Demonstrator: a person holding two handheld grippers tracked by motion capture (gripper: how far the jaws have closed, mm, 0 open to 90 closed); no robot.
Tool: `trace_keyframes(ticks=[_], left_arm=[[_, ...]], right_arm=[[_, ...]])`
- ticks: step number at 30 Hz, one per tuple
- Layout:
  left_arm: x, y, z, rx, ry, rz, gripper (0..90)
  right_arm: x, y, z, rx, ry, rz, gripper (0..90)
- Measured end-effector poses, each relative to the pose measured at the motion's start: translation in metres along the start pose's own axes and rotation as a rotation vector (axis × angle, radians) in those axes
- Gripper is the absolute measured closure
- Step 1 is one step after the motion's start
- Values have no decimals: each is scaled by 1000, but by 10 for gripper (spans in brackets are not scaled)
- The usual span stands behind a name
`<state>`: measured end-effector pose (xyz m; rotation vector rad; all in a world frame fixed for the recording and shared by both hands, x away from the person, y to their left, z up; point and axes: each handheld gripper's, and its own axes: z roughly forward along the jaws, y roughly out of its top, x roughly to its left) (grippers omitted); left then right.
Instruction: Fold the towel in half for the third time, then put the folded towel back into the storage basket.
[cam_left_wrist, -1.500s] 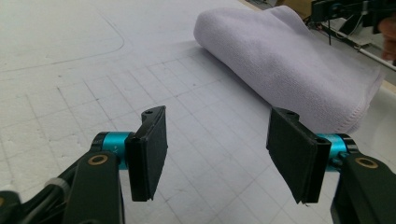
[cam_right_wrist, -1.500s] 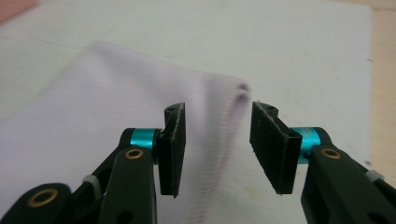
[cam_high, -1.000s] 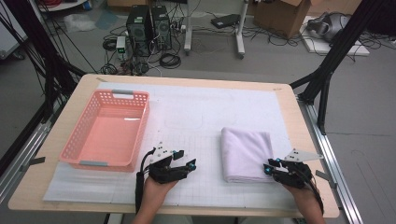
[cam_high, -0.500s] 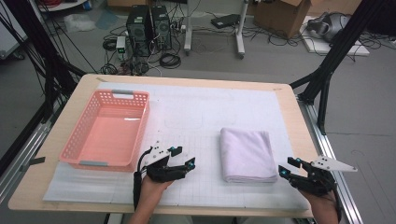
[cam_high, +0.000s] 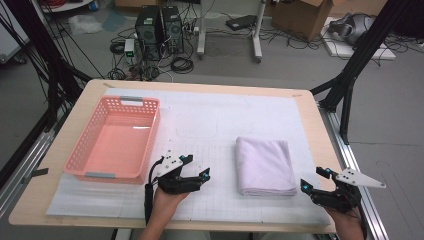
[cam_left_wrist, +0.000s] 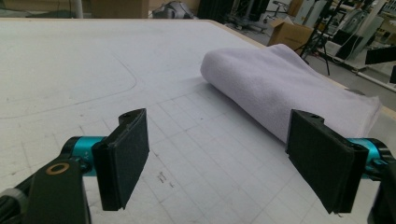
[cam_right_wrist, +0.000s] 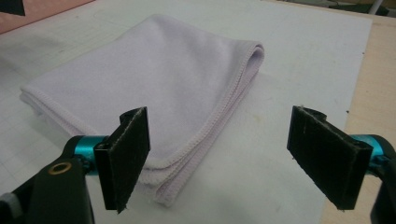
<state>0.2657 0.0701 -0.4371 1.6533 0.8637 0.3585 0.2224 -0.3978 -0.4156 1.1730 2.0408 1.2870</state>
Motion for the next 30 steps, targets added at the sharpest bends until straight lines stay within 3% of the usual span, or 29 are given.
trace_keyframes(ticks=[13,19,30], left_arm=[[2,-1,-2,-1,-10,-18,253],[3,-2,2,-1,-21,-41,252],[2,-2,9,18,-30,-37,242]], right_arm=[[1,-1,5,25,14,-20,193],[0,-2,5,29,12,-5,193],[-3,-4,4,45,0,-14,194]])
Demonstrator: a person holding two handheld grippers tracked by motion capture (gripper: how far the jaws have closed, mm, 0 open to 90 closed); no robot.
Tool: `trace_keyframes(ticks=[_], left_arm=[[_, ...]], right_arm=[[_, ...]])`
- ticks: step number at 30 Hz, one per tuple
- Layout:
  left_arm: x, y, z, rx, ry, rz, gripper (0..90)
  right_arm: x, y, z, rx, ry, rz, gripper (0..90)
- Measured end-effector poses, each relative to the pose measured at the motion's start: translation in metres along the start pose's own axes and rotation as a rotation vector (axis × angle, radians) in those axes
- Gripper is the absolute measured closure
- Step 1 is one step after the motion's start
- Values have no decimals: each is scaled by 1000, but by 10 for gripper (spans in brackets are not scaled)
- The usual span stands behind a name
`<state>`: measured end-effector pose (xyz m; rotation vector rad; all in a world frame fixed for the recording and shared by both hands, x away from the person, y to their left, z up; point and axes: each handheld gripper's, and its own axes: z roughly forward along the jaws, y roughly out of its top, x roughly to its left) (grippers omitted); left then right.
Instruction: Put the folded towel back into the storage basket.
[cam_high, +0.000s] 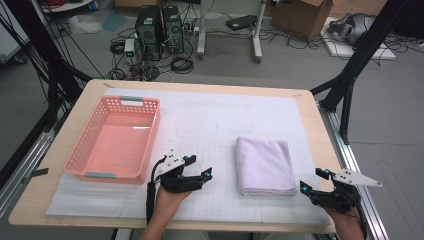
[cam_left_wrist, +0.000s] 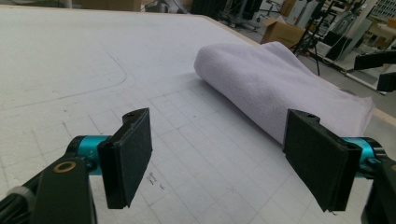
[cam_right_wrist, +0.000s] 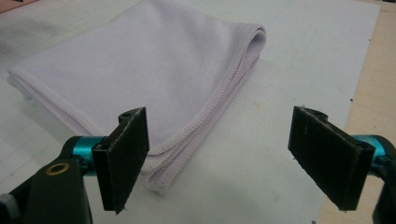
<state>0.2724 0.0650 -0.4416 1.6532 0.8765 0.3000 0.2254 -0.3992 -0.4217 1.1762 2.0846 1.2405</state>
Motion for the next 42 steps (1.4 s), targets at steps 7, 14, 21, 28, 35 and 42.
trace_keyframes(ticks=[7,14,21,28,35,42], left_arm=[[-5,-1,16,55,-15,2,202],[-8,11,40,52,-46,-21,246],[-19,22,69,87,-77,-40,241],[-36,26,106,167,-84,-56,236],[-43,17,133,272,-68,-104,223],[-45,17,136,313,-47,-114,207]], right_arm=[[-1,-1,0,6,3,4,193],[-2,-1,1,12,0,7,193],[-2,-2,1,17,0,4,194],[-1,-2,1,21,3,0,193],[-1,-2,2,20,7,-3,194],[-1,-3,3,25,10,-3,194]])
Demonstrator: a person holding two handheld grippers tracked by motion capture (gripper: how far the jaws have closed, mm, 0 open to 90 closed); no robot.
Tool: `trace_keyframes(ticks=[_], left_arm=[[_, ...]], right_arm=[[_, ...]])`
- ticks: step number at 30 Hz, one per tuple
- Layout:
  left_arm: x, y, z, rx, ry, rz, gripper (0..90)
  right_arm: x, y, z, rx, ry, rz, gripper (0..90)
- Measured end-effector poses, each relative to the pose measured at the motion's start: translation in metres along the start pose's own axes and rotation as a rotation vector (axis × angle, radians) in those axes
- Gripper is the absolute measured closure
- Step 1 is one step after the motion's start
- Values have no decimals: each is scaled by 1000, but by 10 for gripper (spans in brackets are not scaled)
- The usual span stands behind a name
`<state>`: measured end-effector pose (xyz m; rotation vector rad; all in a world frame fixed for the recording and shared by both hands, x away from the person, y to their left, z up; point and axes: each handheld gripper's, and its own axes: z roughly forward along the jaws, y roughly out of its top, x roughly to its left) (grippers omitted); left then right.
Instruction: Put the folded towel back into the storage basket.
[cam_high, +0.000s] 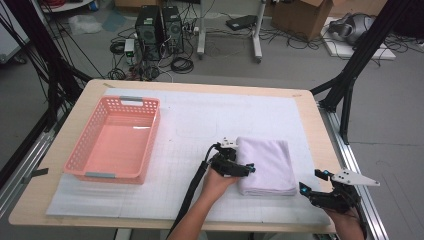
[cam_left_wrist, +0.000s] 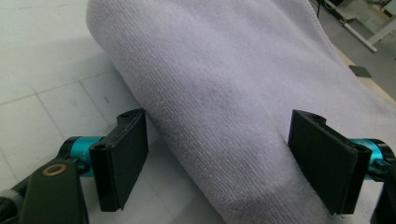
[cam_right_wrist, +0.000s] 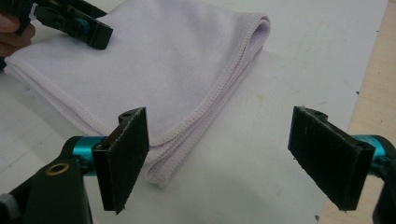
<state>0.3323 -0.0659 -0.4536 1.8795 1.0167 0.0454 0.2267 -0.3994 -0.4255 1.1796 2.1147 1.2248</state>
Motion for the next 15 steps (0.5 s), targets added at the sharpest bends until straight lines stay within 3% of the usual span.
trace_keyframes(ticks=[4,6,9,11,12,15], left_arm=[[-4,0,2,16,8,41,216],[-5,0,2,16,9,46,266],[-10,-1,3,32,7,92,375],[-10,-2,3,39,-10,94,498],[-9,-2,3,42,-32,77,557],[-6,-2,2,39,-50,46,617]], right_arm=[[1,1,1,1,1,-6,194],[2,2,2,2,4,-5,194],[3,2,4,4,8,-9,194],[3,3,5,5,11,-10,194],[3,3,5,5,13,-9,194],[3,3,5,4,14,-9,194]])
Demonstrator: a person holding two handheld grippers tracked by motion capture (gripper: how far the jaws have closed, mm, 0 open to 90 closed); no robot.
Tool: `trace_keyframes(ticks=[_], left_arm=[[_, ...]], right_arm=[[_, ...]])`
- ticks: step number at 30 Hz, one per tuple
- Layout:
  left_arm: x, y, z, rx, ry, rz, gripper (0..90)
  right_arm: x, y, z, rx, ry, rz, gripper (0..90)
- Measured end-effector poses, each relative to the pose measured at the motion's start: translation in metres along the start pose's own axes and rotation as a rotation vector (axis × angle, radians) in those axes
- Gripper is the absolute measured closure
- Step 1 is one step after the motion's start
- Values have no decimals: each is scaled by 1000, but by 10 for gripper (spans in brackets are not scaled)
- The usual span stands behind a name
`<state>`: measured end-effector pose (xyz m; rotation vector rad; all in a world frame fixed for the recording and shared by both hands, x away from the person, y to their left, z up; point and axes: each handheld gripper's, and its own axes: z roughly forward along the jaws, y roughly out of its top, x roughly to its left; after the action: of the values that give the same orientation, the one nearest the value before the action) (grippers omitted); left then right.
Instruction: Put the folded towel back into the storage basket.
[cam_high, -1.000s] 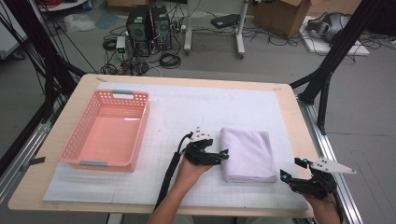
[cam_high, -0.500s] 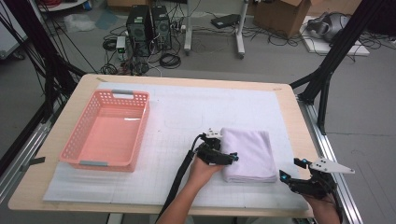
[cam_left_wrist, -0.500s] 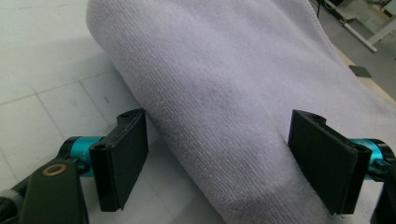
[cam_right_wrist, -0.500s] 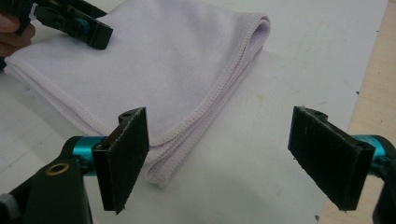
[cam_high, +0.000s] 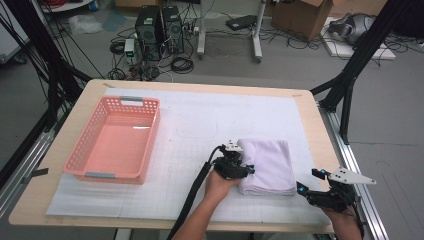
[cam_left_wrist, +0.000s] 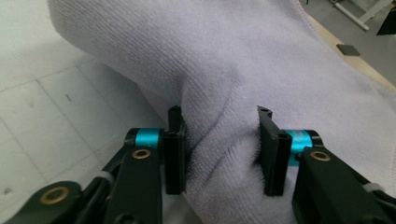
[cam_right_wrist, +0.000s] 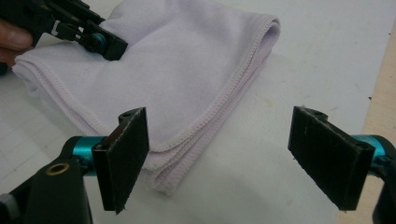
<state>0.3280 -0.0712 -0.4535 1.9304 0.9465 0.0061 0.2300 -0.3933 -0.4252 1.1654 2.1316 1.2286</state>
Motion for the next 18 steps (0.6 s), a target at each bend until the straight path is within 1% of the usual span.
trace_keyframes(ticks=[3,5,8,9,11,12,14,15,16,17,18], left_arm=[[3,-1,-3,-19,-20,-41,655],[5,-2,-6,-33,-39,-45,665],[6,-2,-12,-46,-46,-19,677],[6,-1,-15,-53,-48,-5,679],[7,-2,-20,-63,-44,9,680],[9,-3,-24,-80,-42,8,679],[13,-5,-30,-86,-44,6,680],[13,-5,-30,-86,-44,6,680],[18,-9,-36,-93,-44,13,680],[18,-9,-36,-93,-44,13,680],[22,-13,-42,-104,-46,15,680]], right_arm=[[-1,0,-1,-3,0,3,194],[-2,-1,-3,-4,-2,10,194],[-3,-1,-4,-9,-3,14,194],[-3,-2,-4,-9,-5,16,194],[-3,-2,-5,-10,-6,20,194],[-3,-2,-5,-11,-7,19,194],[-3,-2,-5,-11,-7,17,194],[-3,-2,-5,-10,-7,20,194],[-3,-2,-5,-12,-7,16,194],[-3,-2,-5,-11,-6,15,194],[-3,-2,-5,-13,-6,14,194]])
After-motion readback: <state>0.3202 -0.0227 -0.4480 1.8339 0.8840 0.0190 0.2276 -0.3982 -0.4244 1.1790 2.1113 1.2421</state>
